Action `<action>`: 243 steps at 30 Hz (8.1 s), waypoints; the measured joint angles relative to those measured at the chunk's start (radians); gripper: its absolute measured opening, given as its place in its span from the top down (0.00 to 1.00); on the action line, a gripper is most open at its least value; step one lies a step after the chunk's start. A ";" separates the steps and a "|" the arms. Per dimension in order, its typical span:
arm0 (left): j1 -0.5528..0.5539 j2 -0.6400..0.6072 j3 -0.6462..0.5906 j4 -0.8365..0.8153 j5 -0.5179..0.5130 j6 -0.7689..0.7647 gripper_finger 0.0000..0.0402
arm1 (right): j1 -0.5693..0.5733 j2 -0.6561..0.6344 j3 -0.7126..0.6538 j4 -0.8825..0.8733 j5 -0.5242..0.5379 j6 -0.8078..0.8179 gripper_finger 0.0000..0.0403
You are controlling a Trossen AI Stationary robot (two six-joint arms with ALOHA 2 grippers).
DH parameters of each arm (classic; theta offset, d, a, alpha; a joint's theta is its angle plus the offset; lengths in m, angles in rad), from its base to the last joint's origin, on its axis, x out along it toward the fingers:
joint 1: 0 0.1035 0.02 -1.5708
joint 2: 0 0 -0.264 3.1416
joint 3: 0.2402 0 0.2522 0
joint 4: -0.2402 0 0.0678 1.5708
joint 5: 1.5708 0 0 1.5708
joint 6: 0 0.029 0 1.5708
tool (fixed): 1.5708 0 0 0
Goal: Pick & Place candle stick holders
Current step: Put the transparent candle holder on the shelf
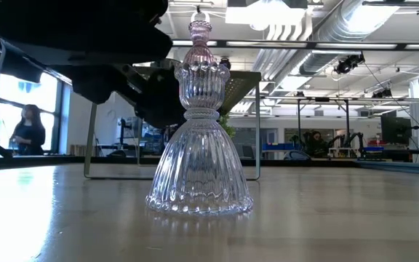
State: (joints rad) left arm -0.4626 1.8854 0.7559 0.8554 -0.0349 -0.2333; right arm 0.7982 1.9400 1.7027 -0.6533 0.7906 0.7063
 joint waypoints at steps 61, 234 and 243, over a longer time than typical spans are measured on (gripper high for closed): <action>-0.002 0.000 0.001 0.006 -0.088 0.019 0.02 | 0.000 0.000 0.000 -0.001 0.022 -0.008 0.48; 0.762 -0.726 -0.339 -0.130 0.267 -0.052 0.72 | 0.011 0.000 0.000 -0.023 0.117 -0.055 0.48; 0.763 -0.699 -0.319 -0.116 0.288 -0.046 0.72 | 0.005 0.000 0.000 -0.022 0.081 -0.053 0.48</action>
State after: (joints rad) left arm 0.3008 1.1866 0.4369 0.7399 0.2531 -0.2790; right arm 0.8032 1.9396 1.7027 -0.6754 0.8720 0.6537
